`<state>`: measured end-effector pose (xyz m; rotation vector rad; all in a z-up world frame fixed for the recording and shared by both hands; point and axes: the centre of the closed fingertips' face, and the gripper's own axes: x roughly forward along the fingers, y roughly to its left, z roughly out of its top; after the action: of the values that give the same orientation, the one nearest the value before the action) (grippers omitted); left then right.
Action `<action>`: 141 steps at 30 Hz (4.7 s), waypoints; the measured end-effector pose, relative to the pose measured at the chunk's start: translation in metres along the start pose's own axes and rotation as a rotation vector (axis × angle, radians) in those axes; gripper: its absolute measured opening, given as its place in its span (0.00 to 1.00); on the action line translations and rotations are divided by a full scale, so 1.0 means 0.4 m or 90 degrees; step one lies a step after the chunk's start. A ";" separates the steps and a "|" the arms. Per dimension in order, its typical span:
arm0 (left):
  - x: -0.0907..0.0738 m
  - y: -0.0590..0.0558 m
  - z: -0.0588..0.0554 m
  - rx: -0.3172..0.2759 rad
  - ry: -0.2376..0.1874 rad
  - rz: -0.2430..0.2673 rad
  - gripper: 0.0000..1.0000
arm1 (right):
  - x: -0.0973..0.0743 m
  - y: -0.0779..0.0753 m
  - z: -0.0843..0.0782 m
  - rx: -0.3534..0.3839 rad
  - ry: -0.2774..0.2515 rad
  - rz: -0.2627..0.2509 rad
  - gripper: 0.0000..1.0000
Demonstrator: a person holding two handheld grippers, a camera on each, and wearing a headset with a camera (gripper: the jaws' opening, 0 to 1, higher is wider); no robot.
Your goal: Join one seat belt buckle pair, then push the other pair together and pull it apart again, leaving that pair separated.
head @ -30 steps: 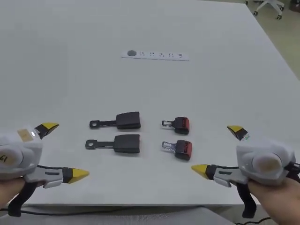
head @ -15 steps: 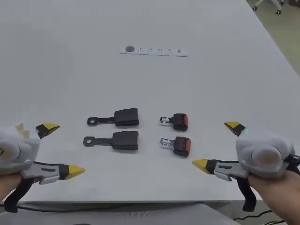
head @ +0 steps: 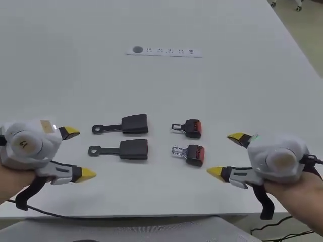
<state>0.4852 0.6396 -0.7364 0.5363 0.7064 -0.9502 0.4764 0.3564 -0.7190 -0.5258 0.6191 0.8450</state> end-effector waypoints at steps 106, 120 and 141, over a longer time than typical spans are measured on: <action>0.240 -0.081 0.083 0.208 0.132 -0.238 0.33 | 0.278 0.111 0.030 -0.236 0.156 0.288 0.31; 0.240 -0.079 0.082 0.196 0.125 -0.235 0.33 | 0.306 0.126 0.059 -0.236 0.138 0.304 0.31; 0.242 -0.081 0.081 0.214 0.112 -0.245 0.31 | 0.332 0.148 0.085 -0.223 0.138 0.301 0.28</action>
<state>0.5049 0.5494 -0.7906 0.8042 0.8305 -1.4077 0.5062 0.4806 -0.7965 -0.8124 0.8160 1.3691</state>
